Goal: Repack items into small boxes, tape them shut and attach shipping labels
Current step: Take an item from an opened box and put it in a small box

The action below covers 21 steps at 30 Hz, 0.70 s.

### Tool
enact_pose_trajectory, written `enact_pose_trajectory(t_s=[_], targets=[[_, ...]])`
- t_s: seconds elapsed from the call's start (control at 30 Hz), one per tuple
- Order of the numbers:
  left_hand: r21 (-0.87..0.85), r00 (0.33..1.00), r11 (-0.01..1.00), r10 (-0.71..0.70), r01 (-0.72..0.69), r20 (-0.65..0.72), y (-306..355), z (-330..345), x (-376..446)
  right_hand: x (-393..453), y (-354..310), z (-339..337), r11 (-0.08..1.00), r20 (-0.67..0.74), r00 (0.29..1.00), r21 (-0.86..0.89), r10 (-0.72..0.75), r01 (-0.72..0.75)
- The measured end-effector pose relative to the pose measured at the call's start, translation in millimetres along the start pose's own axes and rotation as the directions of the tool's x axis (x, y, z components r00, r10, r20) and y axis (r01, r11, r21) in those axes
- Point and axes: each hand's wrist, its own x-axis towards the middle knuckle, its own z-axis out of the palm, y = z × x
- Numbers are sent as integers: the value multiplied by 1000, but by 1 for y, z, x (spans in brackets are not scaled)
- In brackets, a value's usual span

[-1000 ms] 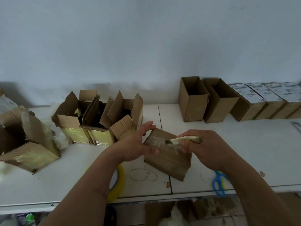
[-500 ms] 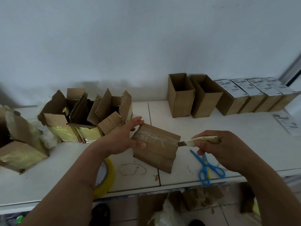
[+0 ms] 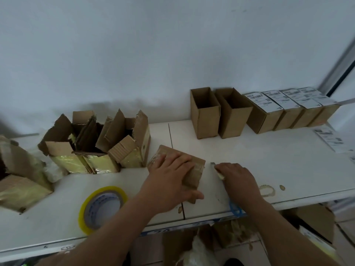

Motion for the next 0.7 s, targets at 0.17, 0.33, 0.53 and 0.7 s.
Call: enact_pose_trajectory(t_s=[0.17, 0.33, 0.53, 0.7], targets=[[28, 998, 999, 26, -25, -49, -15, 3, -2, 6, 11, -1, 996, 155, 988, -91, 13, 1], [-80, 998, 996, -36, 41, 61, -18, -10, -1, 5, 14, -11, 999, 290, 957, -52, 21, -6], [-85, 997, 993, -79, 79, 9, -18, -13, -1, 6, 20, -44, 979, 279, 953, 132, 114, -156], [-102, 993, 989, -101, 106, 54, -28, -18, -6, 5, -41, -67, 834, 38, 999, 551, -14, -9]])
